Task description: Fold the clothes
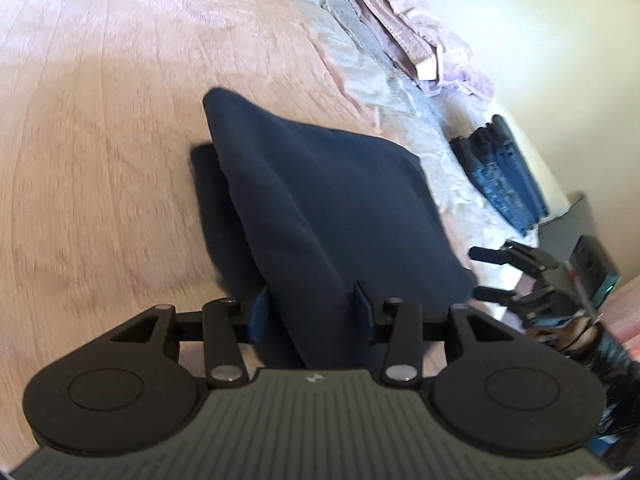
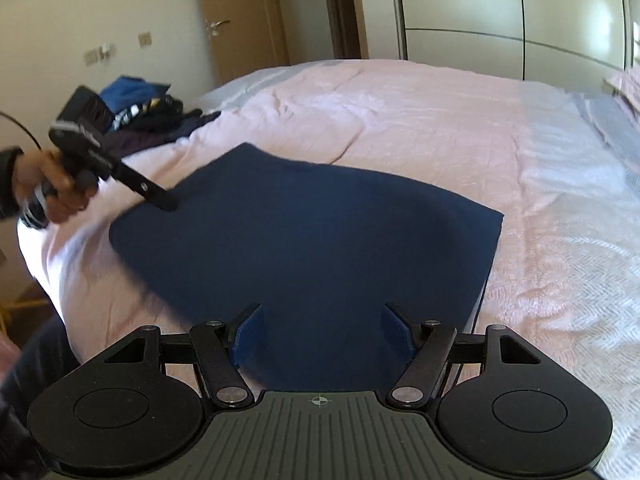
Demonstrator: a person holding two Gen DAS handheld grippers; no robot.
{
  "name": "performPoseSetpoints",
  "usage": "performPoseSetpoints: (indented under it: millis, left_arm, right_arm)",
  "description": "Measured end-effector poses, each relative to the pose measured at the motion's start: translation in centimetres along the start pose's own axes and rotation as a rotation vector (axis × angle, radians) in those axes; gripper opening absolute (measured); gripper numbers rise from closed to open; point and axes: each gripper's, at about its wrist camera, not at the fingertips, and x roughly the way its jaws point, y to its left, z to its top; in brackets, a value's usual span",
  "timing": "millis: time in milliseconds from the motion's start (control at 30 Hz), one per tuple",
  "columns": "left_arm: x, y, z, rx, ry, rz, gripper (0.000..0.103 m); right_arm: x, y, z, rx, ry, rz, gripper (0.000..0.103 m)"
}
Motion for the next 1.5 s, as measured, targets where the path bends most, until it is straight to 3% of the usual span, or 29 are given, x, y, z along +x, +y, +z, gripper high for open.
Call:
performPoseSetpoints:
  millis: [167,267,467,567,700,800,967,1167,1300,1400,1500]
  left_arm:
    - [-0.4,-0.1,-1.8,-0.052,0.009,-0.072,0.038]
    - [-0.1,-0.8,-2.6,-0.016,0.035,-0.08,0.026]
    - [0.1,0.2,-3.3,-0.036,0.073,-0.098,0.022]
    - [0.6,0.6,-2.9,-0.065,0.081,-0.109,0.022]
    - [0.4,0.4,-3.1,-0.032,0.084,-0.106,0.021]
    - [0.0,-0.6,-3.4,0.056,0.095,-0.086,0.02]
    - [0.2,-0.8,-3.4,0.075,0.109,-0.054,0.025]
    - [-2.8,-2.4,-3.2,0.192,0.119,0.026,0.027]
    - [-4.9,-2.5,-1.9,0.226,0.023,0.077,0.027]
    - [-4.6,-2.4,0.4,0.247,-0.078,0.116,0.027]
    - [-3.1,-2.0,2.9,0.257,-0.137,0.148,0.027]
  right_arm:
    - [1.1,3.3,-2.3,-0.277,0.029,-0.064,0.068]
    - [2.4,4.4,-3.4,-0.404,0.078,-0.076,0.068]
    - [2.4,3.4,-4.5,-0.388,0.09,-0.072,0.068]
    - [2.6,4.5,-4.7,-0.509,0.08,-0.127,0.068]
    - [4.4,6.9,-5.8,-0.78,0.087,-0.184,0.067]
    - [5.9,7.3,-6.5,-0.868,0.139,-0.229,0.025]
    - [5.7,6.5,-6.6,-0.753,0.203,-0.192,0.023]
    - [2.7,5.6,-4.0,-0.663,0.187,-0.154,0.024]
    - [0.9,5.2,-1.0,-0.532,0.087,-0.108,0.024]
    - [2.0,4.2,1.7,-0.409,0.009,-0.087,0.025]
    - [4.6,3.5,4.5,-0.343,-0.016,-0.076,0.026]
